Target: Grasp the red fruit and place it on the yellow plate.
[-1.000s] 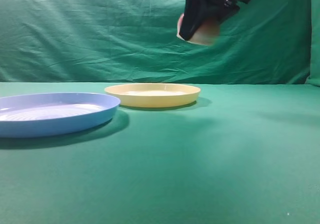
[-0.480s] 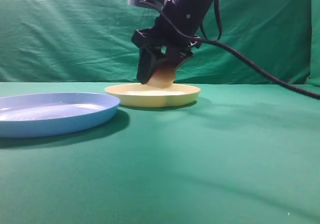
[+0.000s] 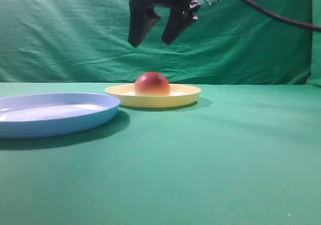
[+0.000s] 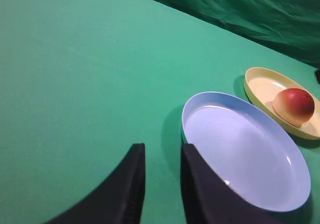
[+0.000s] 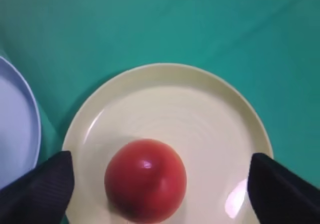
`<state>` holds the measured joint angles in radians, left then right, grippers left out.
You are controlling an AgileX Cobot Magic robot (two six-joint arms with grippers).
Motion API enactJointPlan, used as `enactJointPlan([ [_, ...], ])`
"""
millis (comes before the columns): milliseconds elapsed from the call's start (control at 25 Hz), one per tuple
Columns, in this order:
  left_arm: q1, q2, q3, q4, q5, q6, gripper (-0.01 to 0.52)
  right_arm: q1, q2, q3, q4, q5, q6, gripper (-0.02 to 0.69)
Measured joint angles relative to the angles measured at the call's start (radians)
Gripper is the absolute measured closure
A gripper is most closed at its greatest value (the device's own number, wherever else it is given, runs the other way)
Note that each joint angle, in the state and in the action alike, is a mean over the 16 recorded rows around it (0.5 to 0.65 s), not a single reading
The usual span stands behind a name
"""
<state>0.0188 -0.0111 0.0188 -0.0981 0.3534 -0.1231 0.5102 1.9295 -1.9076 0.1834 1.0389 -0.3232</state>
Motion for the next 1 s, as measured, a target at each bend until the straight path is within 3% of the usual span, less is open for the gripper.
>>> enactJointPlan([
  [160, 0.0, 0.0, 0.0, 0.0, 0.0, 0.0, 0.357, -0.006, -0.1, 0.015, -0.011, 0.083, 0.076, 0.6],
  [280, 0.0, 0.0, 0.0, 0.0, 0.0, 0.0, 0.357, -0.009, -0.191, 0.074, -0.016, 0.097, 0.114, 0.652],
  [1000, 0.0, 0.0, 0.0, 0.0, 0.0, 0.0, 0.357, -0.005, -0.841, 0.844, -0.029, -0.196, 0.146, 0.665],
])
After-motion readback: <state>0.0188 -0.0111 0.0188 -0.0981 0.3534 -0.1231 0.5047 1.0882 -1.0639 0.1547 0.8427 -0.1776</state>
